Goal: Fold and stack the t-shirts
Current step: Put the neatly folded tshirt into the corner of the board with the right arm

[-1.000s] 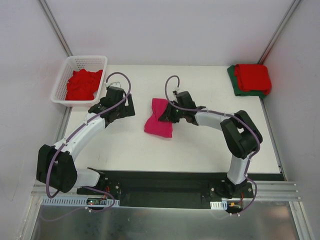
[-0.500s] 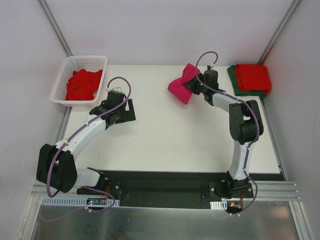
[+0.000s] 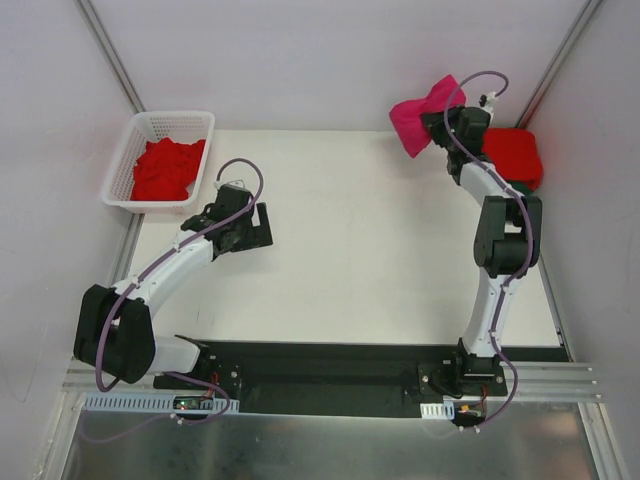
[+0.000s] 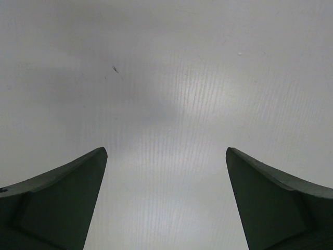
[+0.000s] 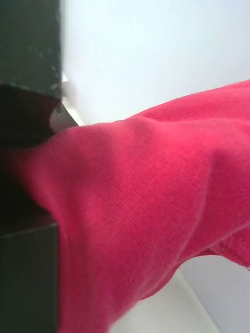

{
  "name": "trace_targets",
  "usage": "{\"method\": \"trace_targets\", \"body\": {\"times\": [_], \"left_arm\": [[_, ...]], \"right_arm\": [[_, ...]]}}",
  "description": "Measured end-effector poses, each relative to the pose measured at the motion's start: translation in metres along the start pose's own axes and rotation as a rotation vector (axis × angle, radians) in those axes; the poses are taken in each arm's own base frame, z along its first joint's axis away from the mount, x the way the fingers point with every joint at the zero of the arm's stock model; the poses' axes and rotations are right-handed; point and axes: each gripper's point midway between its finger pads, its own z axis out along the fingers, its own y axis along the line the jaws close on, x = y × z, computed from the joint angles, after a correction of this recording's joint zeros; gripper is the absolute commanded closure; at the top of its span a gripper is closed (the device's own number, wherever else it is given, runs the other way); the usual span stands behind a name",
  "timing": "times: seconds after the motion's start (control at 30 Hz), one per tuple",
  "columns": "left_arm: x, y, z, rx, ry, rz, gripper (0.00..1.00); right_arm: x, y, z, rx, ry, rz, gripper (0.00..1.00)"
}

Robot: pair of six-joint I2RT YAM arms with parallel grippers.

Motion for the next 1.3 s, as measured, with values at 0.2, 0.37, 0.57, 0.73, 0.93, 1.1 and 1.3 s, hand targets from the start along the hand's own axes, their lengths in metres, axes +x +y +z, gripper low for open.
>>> {"method": "trace_targets", "body": {"times": [0.2, 0.37, 0.57, 0.73, 0.93, 1.1, 1.3], "left_arm": [[0.003, 0.000, 0.003, -0.002, 0.012, 0.002, 0.01], [0.005, -0.002, 0.005, 0.007, 0.024, 0.003, 0.01], [0.009, -0.002, 0.010, 0.007, 0.048, 0.005, 0.01], [0.018, -0.002, 0.018, 0.005, 0.090, 0.007, 0.01], [0.022, -0.002, 0.023, -0.002, 0.107, 0.009, 0.01], [0.022, -0.002, 0.027, -0.008, 0.119, 0.010, 0.01], [0.022, -0.005, 0.035, -0.013, 0.141, 0.007, 0.01]], "right_arm": [[-0.079, -0.038, -0.008, 0.065, -0.154, 0.022, 0.99], [-0.130, -0.074, -0.021, 0.128, -0.258, 0.050, 0.99], [-0.172, -0.101, -0.038, 0.163, -0.342, 0.095, 0.99], [-0.194, -0.111, -0.038, 0.155, -0.388, 0.119, 0.99], [-0.191, -0.145, -0.024, 0.180, -0.386, 0.154, 0.99], [-0.178, -0.182, -0.013, 0.226, -0.357, 0.179, 0.99], [-0.179, -0.203, -0.013, 0.244, -0.348, 0.192, 0.99]]}}
